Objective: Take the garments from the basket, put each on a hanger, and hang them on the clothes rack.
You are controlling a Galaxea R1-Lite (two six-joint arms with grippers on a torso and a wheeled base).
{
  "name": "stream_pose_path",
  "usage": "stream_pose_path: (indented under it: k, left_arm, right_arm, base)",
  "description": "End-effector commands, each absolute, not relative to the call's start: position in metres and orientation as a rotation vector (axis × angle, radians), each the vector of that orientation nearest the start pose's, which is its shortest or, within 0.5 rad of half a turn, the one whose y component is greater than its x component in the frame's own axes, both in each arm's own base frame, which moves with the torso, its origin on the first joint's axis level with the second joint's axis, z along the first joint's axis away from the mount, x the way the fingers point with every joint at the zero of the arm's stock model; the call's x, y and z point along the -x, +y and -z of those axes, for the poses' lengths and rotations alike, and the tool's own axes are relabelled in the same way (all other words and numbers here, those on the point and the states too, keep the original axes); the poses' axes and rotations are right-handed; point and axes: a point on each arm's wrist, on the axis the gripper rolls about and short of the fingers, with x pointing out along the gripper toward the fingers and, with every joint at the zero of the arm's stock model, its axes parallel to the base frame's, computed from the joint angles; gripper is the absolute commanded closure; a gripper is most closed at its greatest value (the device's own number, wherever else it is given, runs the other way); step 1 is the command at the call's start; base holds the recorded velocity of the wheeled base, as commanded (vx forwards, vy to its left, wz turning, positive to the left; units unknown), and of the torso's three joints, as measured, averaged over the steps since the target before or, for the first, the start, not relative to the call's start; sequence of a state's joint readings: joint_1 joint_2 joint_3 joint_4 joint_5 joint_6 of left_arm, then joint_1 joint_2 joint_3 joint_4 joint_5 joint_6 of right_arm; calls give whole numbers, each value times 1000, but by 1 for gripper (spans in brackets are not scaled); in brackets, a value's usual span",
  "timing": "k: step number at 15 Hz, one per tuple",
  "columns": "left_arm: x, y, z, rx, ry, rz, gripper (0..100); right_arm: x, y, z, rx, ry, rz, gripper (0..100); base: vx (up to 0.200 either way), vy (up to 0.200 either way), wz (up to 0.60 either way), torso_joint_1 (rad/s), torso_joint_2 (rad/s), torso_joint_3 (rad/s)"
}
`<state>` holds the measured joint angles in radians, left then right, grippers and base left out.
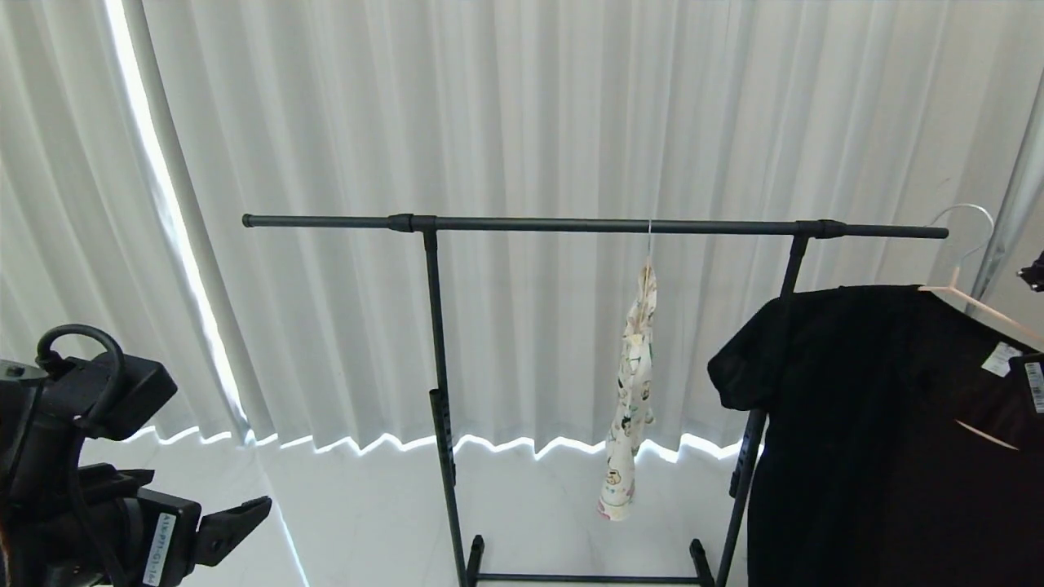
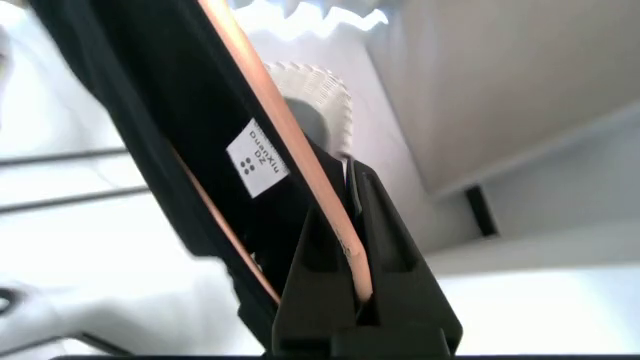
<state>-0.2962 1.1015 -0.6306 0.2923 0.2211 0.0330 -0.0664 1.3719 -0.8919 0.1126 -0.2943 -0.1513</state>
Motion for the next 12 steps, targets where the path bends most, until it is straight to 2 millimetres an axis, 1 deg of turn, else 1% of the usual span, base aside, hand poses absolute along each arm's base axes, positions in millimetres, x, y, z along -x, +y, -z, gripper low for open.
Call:
stream_pose_path:
  k: [1,4,9,12]
  left_arm:
    - [-122,-34,-186,-230,731,93,0]
    - [-121,-36,-186,-240,728,115,0]
    - [-121,-38,-186,-244,727,125,0]
    - [-121,-38,-186,-243,722,125,0]
  right_arm:
    - [-221,-20,-221,223,628,315,100]
    - [-224,-20,-224,224,618,322,100]
    - [-229,-21,-222,227,630,324,100]
    - [-239,-21,-219,229,642,321,100]
  base:
    - [200,0,0,-12,-2,12]
    - [200,0,0,2,4,2]
    - [200,0,0,0,2,2]
    - [200,0,0,2,4,2]
